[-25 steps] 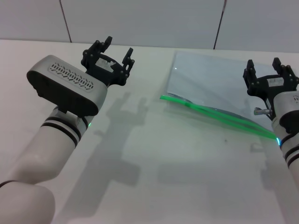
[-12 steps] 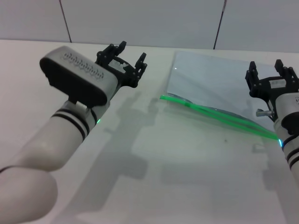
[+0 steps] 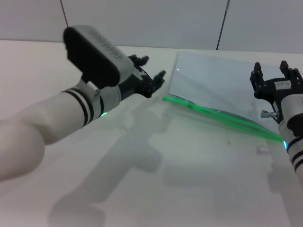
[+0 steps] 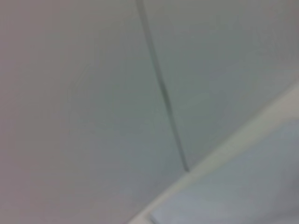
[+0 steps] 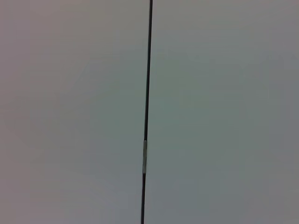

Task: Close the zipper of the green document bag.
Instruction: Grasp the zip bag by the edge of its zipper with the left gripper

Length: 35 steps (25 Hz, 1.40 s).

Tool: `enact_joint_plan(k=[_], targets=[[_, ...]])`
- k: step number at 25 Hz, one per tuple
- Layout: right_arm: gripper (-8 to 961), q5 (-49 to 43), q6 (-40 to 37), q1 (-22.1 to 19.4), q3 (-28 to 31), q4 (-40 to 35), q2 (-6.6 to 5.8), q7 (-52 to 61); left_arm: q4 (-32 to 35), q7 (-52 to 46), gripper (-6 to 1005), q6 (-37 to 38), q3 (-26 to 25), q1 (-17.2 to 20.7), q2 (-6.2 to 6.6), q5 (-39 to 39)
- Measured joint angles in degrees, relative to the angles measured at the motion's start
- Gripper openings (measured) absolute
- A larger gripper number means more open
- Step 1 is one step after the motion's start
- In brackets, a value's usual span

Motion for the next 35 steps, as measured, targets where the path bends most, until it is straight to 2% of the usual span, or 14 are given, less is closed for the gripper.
enact_joint_plan(k=[5,8,10,14,17,19,27,35], targets=[[624,0.0,-0.3,0.0,0.0,0.0,0.00,0.0,4.8,6.5,550,15.9,-7.0,-0.8,-0.38,2.1],[623,0.0,-0.4,0.1,0.0,0.0,0.00,0.0,8.1,8.2,551,25.4,-9.9,-1.9,-0.60,8.3],[623,0.0,-0.5,0.1,0.0,0.1,0.00,0.0,9.1,8.4,551,28.6,-10.9,-2.7,-1.07,12.5],[622,0.0,-1.2,0.2,0.0,0.2,0.00,0.1,11.0,8.6,552,33.5,-12.5,-3.2,-2.83,20.8],[622,0.0,-1.3,0.2,0.2,0.2,0.00,0.1,11.6,8.4,551,35.2,-12.4,-3.6,-3.85,27.4],[621,0.0,-1.3,0.3,0.3,0.2,0.00,0.1,11.6,8.0,550,35.4,-12.1,-3.8,-4.07,29.7],[620,0.0,-1.4,0.5,0.3,0.2,0.00,0.1,10.3,7.9,548,36.1,-10.7,-5.5,-4.05,31.6],[618,0.0,-1.4,0.6,0.3,0.2,0.00,0.1,5.5,7.9,545,35.4,-8.4,-8.5,-4.09,32.8]])
